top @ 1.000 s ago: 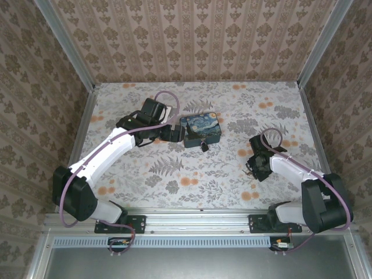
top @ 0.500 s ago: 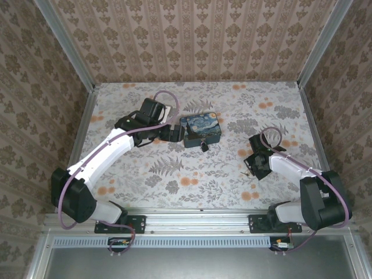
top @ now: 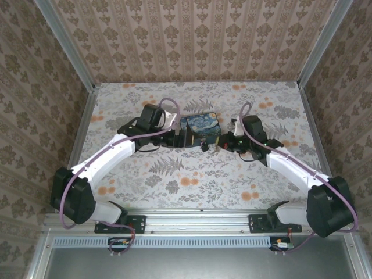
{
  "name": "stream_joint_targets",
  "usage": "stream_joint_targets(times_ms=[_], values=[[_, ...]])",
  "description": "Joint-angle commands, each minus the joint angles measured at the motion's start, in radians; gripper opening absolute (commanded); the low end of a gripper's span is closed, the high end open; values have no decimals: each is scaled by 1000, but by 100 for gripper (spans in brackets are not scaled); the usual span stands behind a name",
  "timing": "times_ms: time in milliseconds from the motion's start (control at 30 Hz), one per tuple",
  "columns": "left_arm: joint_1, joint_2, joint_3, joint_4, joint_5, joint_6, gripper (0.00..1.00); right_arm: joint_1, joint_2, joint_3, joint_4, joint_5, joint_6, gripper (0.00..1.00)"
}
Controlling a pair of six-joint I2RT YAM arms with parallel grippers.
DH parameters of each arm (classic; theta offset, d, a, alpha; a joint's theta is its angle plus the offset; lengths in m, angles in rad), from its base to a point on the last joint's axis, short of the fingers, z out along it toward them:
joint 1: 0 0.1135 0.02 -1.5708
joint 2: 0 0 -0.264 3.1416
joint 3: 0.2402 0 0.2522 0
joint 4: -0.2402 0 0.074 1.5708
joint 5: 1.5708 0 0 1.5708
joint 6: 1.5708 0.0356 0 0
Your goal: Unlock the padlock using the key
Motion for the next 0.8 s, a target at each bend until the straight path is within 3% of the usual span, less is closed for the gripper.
stream_joint_targets(times_ms=[0, 200, 367, 433, 767], values=[[32, 0, -10, 147, 173, -55, 77, 8, 37, -3, 293, -323, -81, 0], [64, 1, -37, 205, 246, -58, 62, 21, 100, 33, 356, -455, -96, 0], [65, 5, -80, 242, 259, -77, 51, 22, 149, 76, 310, -405, -91, 0], [67, 6, -102, 258, 251, -81, 49, 35, 168, 86, 352, -458, -69, 0], [79, 18, -104, 383, 330, -144, 43, 62, 219, 162, 195, -476, -197, 0]])
